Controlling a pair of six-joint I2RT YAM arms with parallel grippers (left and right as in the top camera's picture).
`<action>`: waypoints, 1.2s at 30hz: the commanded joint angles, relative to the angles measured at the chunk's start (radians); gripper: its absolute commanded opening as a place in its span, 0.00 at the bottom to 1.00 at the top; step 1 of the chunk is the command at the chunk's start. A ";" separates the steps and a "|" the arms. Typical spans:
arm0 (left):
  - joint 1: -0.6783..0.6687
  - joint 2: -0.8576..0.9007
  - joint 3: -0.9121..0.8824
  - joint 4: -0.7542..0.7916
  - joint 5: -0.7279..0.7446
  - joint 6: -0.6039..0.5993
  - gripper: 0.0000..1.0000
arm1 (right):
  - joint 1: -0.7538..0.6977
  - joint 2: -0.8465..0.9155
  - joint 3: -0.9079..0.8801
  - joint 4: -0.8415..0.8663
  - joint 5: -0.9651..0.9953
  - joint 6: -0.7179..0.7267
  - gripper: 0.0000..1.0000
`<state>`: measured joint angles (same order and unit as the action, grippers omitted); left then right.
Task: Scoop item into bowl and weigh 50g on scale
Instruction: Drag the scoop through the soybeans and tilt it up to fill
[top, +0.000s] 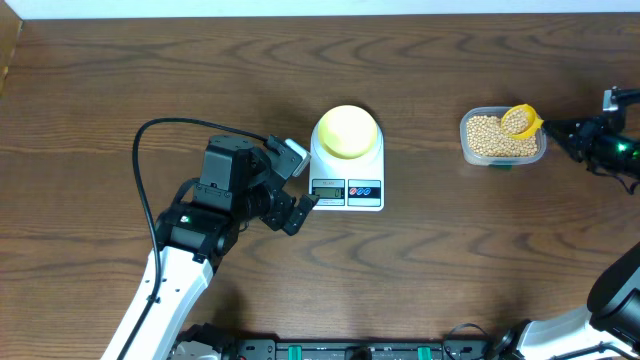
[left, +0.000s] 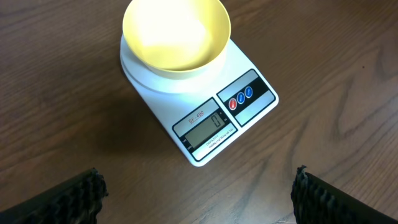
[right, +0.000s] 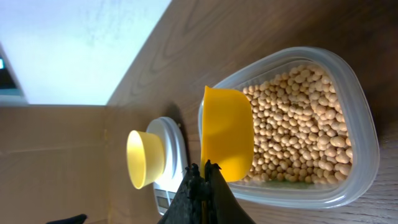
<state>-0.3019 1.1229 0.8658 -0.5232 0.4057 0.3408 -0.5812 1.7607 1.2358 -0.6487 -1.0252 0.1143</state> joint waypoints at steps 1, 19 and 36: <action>0.005 -0.006 0.003 0.002 0.005 0.002 0.98 | -0.014 0.009 -0.005 0.003 -0.107 0.004 0.01; 0.004 -0.006 0.003 0.002 0.005 0.002 0.98 | -0.013 0.009 -0.005 0.017 -0.224 0.073 0.01; 0.005 -0.006 0.003 0.002 0.005 0.002 0.98 | 0.081 0.009 -0.005 0.054 -0.241 0.121 0.01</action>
<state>-0.3019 1.1229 0.8658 -0.5228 0.4057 0.3408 -0.5419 1.7607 1.2350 -0.6147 -1.2255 0.2050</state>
